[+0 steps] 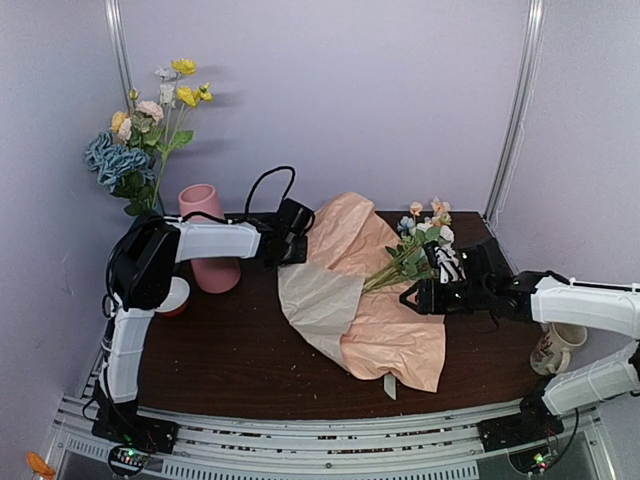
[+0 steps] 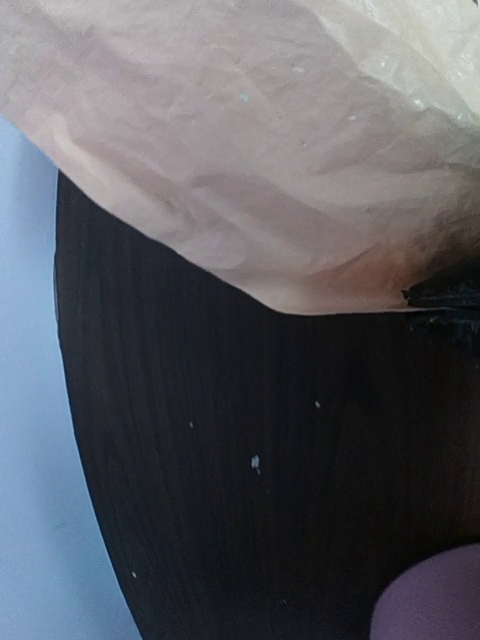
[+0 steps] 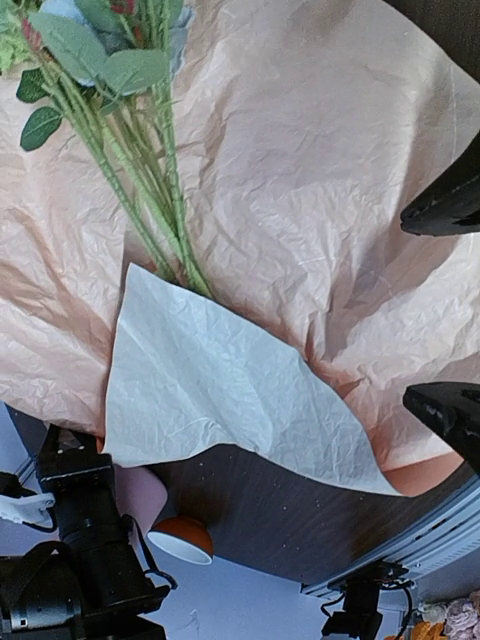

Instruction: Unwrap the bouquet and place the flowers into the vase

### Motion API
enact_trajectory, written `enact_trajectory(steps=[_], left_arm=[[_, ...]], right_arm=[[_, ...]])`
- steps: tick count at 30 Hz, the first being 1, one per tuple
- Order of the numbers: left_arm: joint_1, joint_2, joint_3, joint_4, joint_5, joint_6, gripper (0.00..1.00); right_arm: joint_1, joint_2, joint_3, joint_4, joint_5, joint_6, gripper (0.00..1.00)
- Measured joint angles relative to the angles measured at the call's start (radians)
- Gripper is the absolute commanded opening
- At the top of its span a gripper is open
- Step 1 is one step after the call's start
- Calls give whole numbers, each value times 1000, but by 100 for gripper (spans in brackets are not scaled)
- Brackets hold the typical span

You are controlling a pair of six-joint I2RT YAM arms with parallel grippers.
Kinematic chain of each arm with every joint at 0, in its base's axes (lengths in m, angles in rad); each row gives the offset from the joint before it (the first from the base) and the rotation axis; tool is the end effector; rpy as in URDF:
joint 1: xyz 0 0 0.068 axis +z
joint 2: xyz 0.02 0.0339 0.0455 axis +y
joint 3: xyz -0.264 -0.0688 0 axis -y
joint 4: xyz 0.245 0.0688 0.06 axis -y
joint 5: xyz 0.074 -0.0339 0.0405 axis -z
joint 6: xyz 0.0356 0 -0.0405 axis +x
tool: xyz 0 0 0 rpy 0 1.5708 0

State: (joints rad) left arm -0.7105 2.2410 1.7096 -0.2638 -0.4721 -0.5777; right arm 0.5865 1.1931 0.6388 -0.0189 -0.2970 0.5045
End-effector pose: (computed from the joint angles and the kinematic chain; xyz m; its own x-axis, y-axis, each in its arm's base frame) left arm 0.3893 -0.3136 0.1725 -0.6388 -0.0920 -0.7638 -0.0112 0.9938 -0.1103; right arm 0.2052 0.1489 0.2224 -0.7502 0.0564 -0.6588 -0.4242 0.7232 0.5451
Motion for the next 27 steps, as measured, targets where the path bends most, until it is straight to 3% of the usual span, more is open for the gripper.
enact_trajectory(steps=[8,12,14,22,27], left_arm=[[0,-33,-27,-95,-142,-85,17],[0,-51,-55,-125,-167,-112,51],[0,-69,-76,-134,-172,-118,61],[0,-203,-150,-118,-133,-94,78],[0,-269,-154,-95,-95,-70,83]], right_arm=[[58,204,116,103,-28,36,61],[86,335,186,148,-43,68,69],[94,381,209,164,-52,83,72],[105,515,246,222,-77,153,75],[110,568,254,261,-100,187,75]])
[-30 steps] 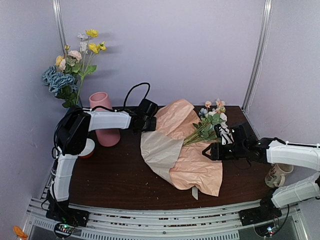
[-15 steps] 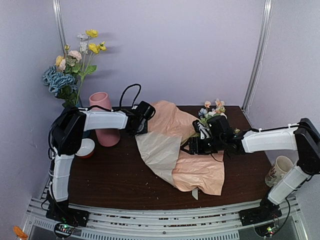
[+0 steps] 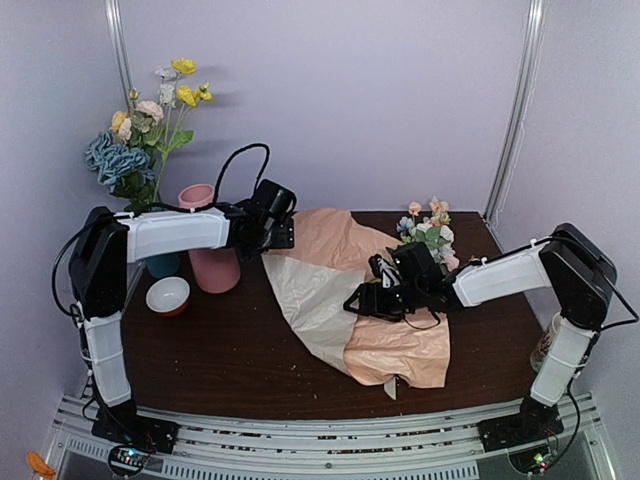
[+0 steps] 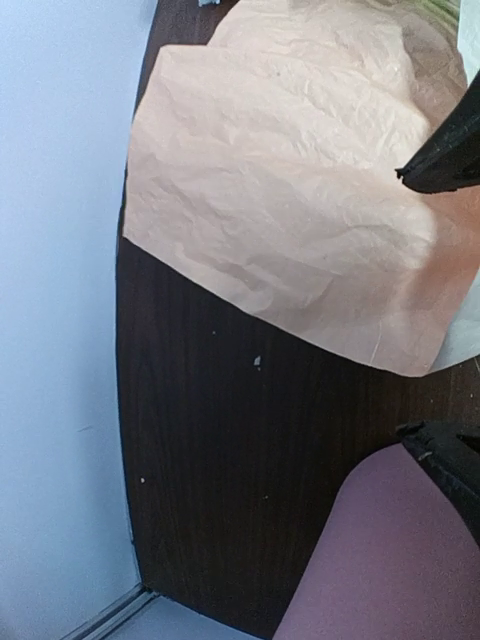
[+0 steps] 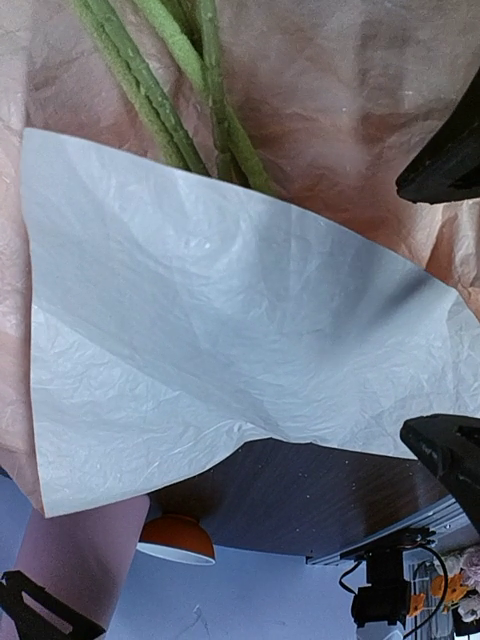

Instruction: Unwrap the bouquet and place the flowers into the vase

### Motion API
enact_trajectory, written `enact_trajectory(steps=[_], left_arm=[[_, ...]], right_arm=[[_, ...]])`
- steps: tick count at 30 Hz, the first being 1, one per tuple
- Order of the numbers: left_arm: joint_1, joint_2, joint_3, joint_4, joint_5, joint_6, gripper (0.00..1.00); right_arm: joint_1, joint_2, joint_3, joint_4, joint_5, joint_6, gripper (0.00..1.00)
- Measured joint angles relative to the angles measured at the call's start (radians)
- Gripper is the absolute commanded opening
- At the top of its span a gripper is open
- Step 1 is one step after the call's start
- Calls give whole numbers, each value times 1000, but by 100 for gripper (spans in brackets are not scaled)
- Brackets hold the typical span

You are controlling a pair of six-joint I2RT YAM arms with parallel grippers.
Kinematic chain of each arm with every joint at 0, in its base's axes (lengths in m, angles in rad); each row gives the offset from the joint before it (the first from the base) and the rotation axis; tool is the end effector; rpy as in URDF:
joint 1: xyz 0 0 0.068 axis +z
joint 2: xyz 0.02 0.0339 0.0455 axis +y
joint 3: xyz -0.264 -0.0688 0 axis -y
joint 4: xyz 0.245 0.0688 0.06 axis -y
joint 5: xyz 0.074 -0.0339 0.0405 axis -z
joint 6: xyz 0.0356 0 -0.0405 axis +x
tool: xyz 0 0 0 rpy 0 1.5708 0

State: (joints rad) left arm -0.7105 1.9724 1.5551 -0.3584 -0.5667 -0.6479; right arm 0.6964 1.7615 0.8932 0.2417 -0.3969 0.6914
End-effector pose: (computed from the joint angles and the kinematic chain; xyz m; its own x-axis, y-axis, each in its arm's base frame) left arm 0.3504 -0.2762 0.2392 -0.5800 -0.1727 -0.7961 -0.1132 0.9849 -0.1311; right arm 0.2679 0.2419 0.1618 -0.8769 0.0333 -0.4795 -0.3540 0.6301 0.6911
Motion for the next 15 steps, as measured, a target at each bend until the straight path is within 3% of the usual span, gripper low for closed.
enact_trajectory(steps=[15], left_arm=[[-21,-191,-113,81,93,84,83]], right_arm=[[56,97,43,204,-187,81,73]])
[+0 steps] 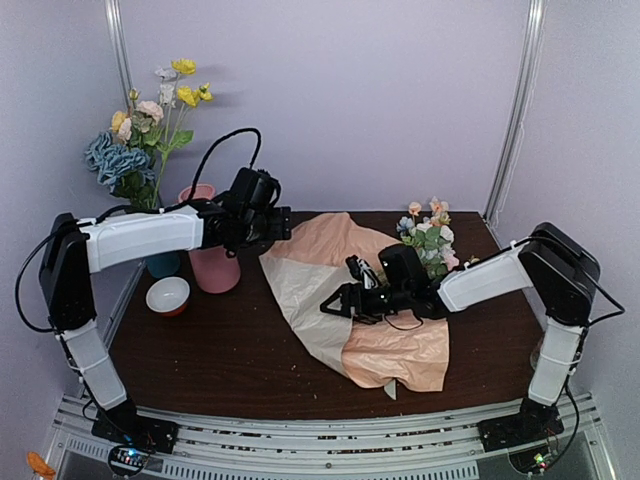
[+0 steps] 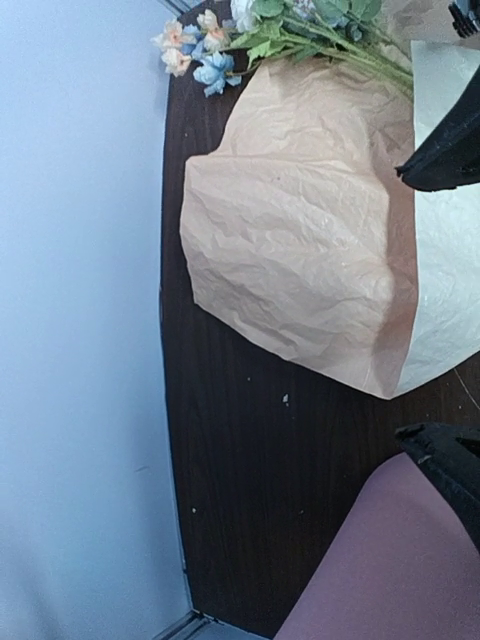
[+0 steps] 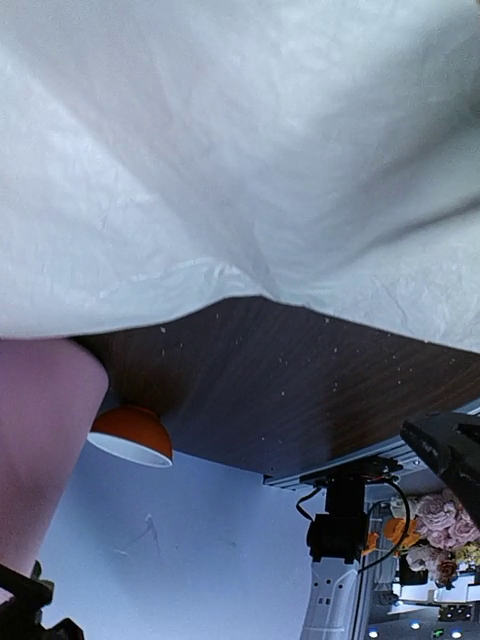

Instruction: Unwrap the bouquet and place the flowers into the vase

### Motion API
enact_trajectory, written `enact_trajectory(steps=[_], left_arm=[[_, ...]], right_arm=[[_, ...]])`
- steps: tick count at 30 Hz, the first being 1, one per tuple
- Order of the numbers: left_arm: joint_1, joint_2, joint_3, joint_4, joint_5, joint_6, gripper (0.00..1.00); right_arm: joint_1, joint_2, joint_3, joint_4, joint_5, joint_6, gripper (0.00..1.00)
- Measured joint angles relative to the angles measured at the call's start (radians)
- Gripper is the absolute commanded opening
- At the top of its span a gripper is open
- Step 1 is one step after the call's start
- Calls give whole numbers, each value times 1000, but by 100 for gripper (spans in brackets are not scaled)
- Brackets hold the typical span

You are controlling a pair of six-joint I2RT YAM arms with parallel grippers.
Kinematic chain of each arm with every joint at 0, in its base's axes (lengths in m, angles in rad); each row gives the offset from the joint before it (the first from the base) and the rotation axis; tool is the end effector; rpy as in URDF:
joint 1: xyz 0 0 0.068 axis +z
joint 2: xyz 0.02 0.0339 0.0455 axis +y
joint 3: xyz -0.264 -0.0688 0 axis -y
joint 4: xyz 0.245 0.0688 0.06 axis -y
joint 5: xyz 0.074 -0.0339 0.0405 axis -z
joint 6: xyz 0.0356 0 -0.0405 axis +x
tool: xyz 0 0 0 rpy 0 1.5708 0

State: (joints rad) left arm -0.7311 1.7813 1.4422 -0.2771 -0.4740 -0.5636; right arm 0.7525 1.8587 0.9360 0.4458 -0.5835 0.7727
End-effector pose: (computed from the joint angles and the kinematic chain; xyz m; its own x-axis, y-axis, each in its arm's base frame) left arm 0.3179 -0.2633 0.2857 -0.5329 -0.1605 -0.8308 0.0379 0.9763 -0.2130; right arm 0.2661 0.2760 0.1599 -0.8875 -0.0329 -0.4596 -0.4303 0.4157 0.8013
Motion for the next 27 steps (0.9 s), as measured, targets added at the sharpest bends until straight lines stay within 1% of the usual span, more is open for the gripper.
enact_trajectory(steps=[8,17,24,27], left_arm=[[-22,-152,-85,78,56,51,83],[-24,-341,-161,124,73,79,83],[-24,-422,-204,128,101,102,83],[-24,-434,-220,129,130,111,83]], right_arm=[[104,0,72,33,-54,-19,73],[232,40,186,-24,-51,-88,75],[309,118,241,-85,-39,-131,81],[332,152,246,-101,-34,-141,86]])
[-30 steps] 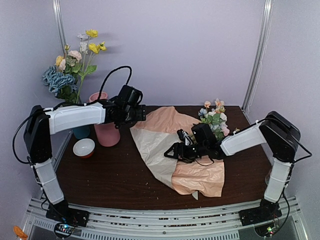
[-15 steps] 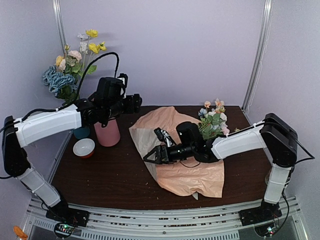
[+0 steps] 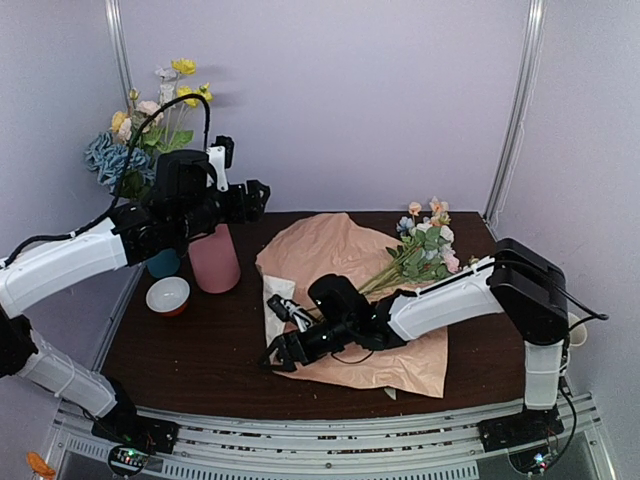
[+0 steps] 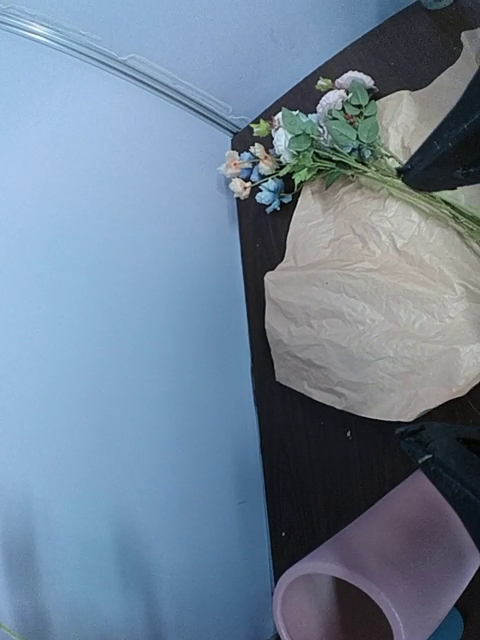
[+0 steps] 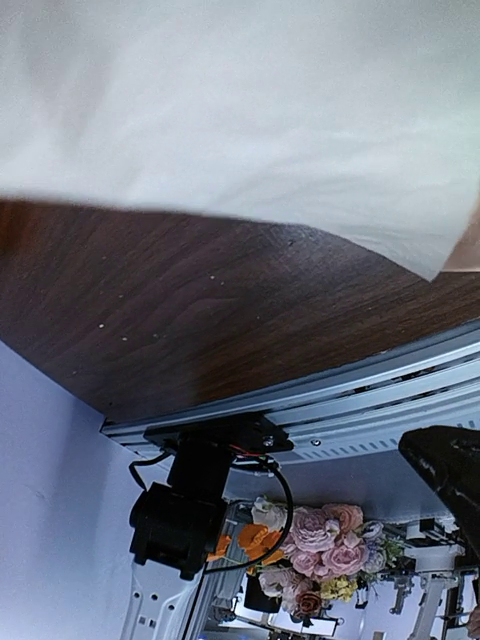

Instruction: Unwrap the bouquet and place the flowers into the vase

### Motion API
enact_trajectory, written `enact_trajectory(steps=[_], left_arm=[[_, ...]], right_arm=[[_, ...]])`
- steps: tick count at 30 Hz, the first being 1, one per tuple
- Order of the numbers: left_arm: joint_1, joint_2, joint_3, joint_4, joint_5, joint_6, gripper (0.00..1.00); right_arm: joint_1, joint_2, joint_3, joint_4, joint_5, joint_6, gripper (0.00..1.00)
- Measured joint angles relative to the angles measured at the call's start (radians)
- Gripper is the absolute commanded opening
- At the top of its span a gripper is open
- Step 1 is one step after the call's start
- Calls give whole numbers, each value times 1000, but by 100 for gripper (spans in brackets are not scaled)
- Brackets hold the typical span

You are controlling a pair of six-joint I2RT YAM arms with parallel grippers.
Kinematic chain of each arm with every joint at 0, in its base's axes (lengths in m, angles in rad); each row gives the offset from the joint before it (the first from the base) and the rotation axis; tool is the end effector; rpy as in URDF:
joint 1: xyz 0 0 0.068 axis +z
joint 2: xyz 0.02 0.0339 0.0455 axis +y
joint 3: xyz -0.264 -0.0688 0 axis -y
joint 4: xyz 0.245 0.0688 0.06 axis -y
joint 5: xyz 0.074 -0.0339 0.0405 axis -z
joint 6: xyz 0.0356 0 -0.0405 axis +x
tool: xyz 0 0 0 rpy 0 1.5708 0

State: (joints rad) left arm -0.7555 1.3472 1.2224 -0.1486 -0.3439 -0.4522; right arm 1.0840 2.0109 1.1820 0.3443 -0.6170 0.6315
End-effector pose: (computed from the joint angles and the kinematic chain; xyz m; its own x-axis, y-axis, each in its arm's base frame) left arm 0.2379 -0.2076 0.3709 -0.3556 -0.2302 -0.9059 0.2822 0.8975 -0.3388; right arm 0.1845 0.3927 0.1643 -0.7429 -0.3742 -0.5551 -0.6465 0.1858 0.7399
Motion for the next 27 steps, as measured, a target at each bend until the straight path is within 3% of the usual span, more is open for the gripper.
enact_trajectory(steps=[5,17,23,27], left_arm=[[0,-3,-21,0,48,10,83],[0,-21,-64,6,102,19,82],[0,-3,-81,26,142,30,81],[0,37,-84,43,182,35,79]], right_arm=[[29,56,16,-31,8,-4,100],[88,63,87,-168,23,-111,100],[86,-122,33,-240,72,-173,97],[-1,-304,-40,-245,152,-173,92]])
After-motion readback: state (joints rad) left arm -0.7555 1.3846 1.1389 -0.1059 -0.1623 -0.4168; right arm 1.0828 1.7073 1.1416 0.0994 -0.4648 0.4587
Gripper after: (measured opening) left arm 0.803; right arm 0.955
